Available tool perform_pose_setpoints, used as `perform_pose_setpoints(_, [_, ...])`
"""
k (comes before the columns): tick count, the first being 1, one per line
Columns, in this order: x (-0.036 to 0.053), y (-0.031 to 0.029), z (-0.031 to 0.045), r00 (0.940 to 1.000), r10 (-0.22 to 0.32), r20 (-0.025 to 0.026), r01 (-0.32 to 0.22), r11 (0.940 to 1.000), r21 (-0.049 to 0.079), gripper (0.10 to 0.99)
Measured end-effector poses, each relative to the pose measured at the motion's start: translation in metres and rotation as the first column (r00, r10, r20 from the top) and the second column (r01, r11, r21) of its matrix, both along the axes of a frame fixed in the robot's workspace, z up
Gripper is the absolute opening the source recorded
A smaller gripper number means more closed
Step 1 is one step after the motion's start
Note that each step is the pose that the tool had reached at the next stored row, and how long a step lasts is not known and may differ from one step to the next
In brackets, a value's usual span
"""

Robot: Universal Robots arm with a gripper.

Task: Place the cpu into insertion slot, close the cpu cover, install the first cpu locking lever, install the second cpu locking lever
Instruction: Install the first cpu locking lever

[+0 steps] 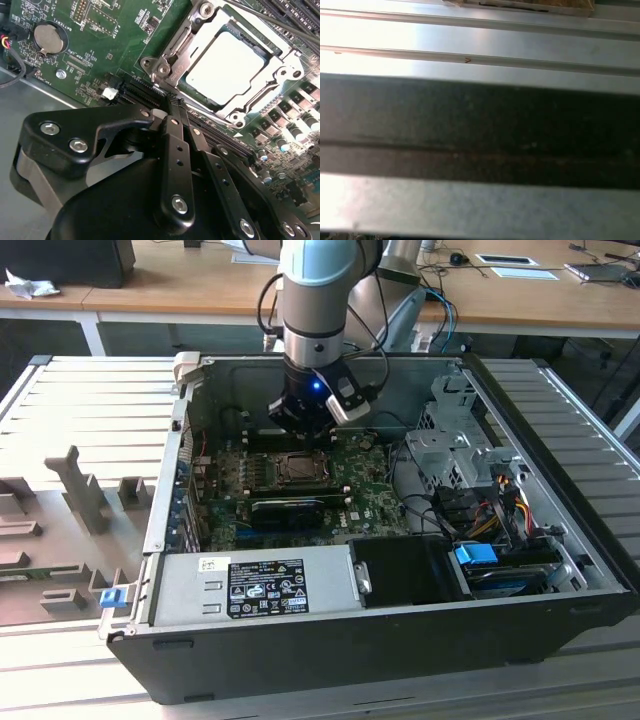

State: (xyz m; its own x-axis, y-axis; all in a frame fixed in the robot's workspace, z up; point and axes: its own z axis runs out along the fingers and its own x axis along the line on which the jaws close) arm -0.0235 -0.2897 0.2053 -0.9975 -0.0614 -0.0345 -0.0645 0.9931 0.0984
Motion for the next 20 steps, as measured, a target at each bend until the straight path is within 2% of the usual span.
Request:
perform_pose_setpoints(9, [0.0002, -0.0001, -0.0023, 1.0000, 0.000, 0.0000, 0.000, 1.0000, -0.006, 0.106])
perform_pose_setpoints(14, [0.0002, -0.0003, -0.0044, 1.0000, 0.000, -0.0002, 0.000, 1.0000, -0.005, 0.106])
perform_pose_setpoints(15, [0.0001, -0.0003, -0.0045, 1.0000, 0.000, -0.0004, 0.000, 1.0000, 0.003, 0.106])
perform_pose_setpoints(17, [0.0002, -0.0002, -0.0048, 1.0000, 0.001, 0.0002, -0.001, 0.9991, 0.042, 0.106])
perform_pose_setpoints(18, [0.0003, -0.0001, -0.0049, 1.0000, 0.001, 0.0002, -0.001, 0.9988, 0.050, 0.106])
perform_pose_setpoints(20, [0.0003, -0.0001, -0.0047, 1.0000, 0.001, 0.0003, -0.001, 0.9987, 0.050, 0.106])
